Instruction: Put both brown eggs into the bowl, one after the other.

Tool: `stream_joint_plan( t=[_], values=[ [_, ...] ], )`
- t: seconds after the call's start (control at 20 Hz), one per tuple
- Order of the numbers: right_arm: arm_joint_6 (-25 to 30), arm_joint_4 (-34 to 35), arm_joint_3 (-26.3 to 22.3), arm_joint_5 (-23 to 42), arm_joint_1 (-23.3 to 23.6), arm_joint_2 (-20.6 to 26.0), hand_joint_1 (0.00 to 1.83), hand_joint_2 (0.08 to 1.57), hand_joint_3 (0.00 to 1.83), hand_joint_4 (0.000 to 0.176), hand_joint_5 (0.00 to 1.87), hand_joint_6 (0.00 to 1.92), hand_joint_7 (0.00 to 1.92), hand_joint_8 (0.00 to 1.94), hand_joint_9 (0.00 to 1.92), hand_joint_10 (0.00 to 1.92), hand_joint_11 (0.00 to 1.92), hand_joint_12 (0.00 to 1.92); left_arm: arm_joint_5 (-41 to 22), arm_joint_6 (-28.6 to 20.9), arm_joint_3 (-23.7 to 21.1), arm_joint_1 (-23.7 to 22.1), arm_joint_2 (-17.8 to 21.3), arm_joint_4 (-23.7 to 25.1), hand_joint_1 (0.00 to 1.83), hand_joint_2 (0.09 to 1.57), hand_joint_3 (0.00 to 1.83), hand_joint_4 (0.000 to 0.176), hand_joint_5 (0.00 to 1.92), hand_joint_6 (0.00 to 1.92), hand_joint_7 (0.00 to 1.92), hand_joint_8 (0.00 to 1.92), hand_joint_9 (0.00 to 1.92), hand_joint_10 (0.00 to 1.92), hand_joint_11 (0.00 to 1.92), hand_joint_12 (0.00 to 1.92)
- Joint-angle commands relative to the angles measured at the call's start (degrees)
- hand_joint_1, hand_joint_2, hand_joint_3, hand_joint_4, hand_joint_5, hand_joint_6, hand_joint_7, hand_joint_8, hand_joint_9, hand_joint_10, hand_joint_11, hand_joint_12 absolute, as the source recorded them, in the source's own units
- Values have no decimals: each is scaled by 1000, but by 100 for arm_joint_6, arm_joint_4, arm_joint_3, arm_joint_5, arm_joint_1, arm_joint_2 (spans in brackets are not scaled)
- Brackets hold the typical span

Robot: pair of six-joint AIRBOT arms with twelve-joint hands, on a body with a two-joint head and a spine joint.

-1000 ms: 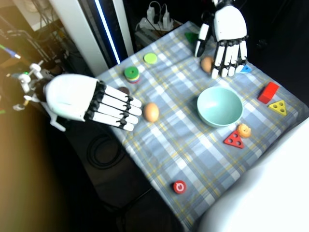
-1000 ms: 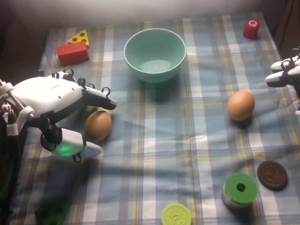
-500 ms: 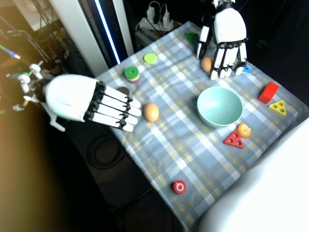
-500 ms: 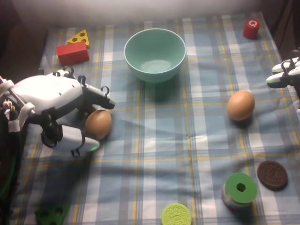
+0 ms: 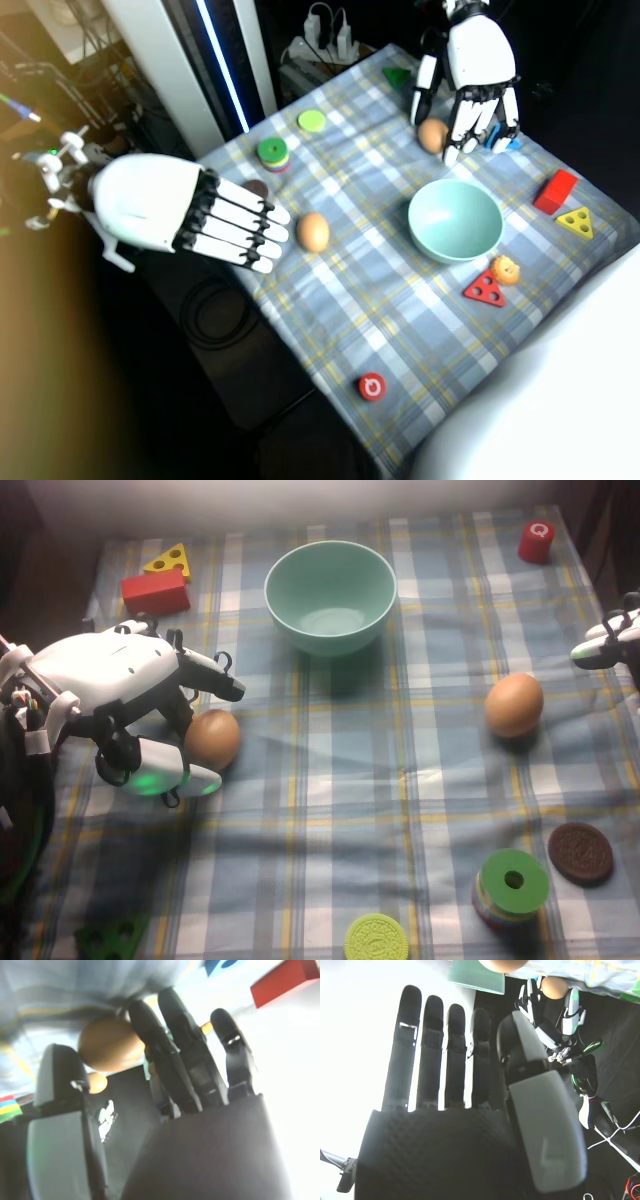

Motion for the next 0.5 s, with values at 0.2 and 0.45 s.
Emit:
stream_joint_plan(
  t=[0.2,0.45],
  values=[
    [29,159,5,689,37,42,975,1302,0,0,711,4,742,8,730,8,626,360,2,1,62,-99,-91,196,980,983,0,113,677,0,1165,63,716,773,40,970],
    [33,166,5,688,22,42,968,1307,1,0,711,3,758,10,741,8,623,365,37,1,93,-146,-95,193,1188,1072,1,0,1074,795,894,1083,616,1384,244,1561]
  ],
)
